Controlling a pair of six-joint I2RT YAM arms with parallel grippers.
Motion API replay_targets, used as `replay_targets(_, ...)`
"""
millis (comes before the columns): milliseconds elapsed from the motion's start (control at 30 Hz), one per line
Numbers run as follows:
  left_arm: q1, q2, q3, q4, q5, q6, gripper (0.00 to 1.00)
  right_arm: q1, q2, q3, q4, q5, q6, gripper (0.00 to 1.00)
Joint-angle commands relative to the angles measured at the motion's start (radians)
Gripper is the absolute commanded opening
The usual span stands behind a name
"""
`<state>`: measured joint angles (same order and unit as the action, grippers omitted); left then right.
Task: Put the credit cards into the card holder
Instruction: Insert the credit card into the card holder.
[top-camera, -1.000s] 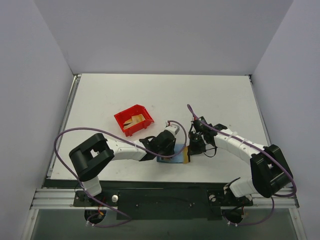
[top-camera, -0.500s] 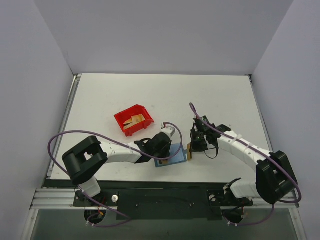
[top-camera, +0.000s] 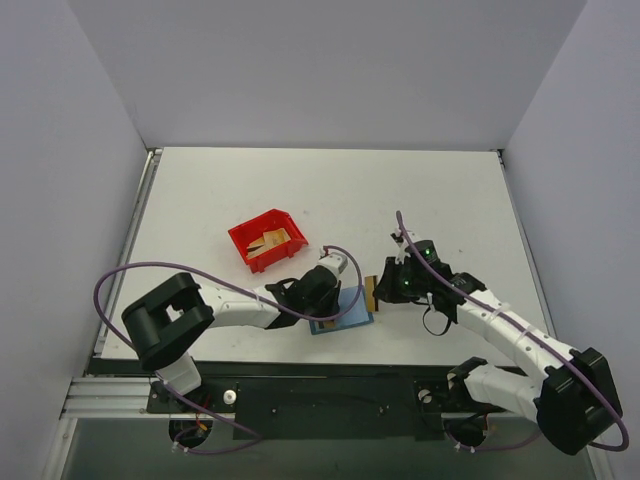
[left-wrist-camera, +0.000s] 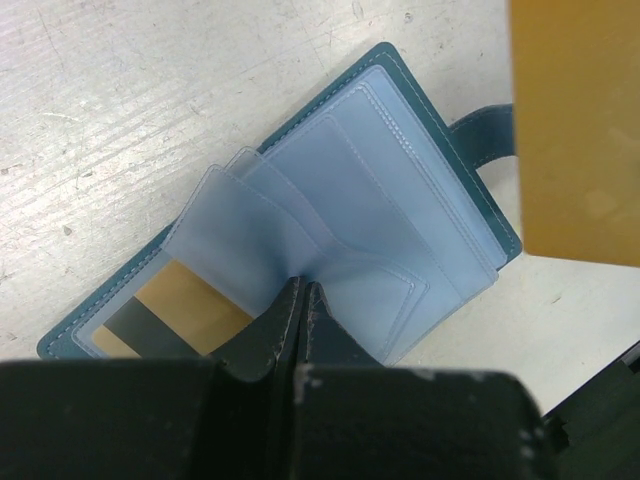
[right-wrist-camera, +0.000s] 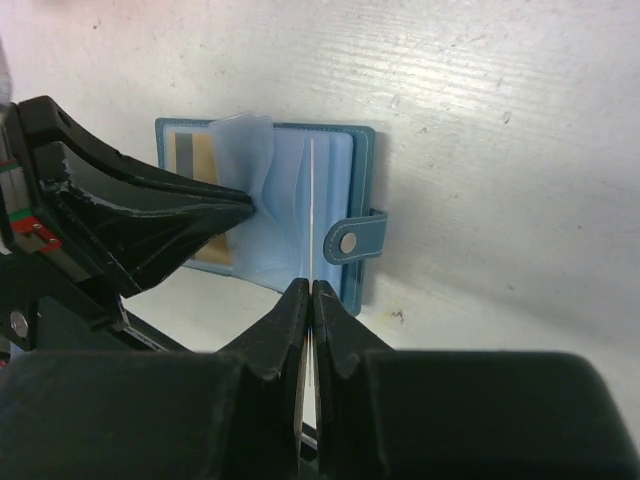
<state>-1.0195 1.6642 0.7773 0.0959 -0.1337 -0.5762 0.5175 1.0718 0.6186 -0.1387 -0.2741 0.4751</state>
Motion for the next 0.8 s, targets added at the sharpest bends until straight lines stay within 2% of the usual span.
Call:
replay_targets(0, 0.006, 0.011, -0.064, -0.113, 0.016, -0.002, 0.00, -0.005, 0.016, -0.075, 0.234, -0.094, 0.031, 0.00)
replay_targets(200, 0.006, 0.012, -0.069, -0.074, 0.034, -0.007, 0.00, -0.005, 0.071, -0.132, 0.445, -0.160, 0.049, 0.00)
replay_targets(333, 0.006, 0.017, -0.069, -0.067, 0.040, -0.008, 0.00, -0.001, 0.141, -0.137, 0.530, -0.183, 0.059, 0.00)
replay_targets(567, 0.006, 0.020, -0.067, -0.058, 0.051, -0.010, 0.00, 0.006, 0.217, -0.123, 0.564, -0.133, 0.057, 0.00)
replay_targets(767, 0.007, 0.026, -0.062, -0.058, 0.057, -0.005, 0.00, 0.024, 0.238, -0.099, 0.501, -0.064, 0.034, 0.00)
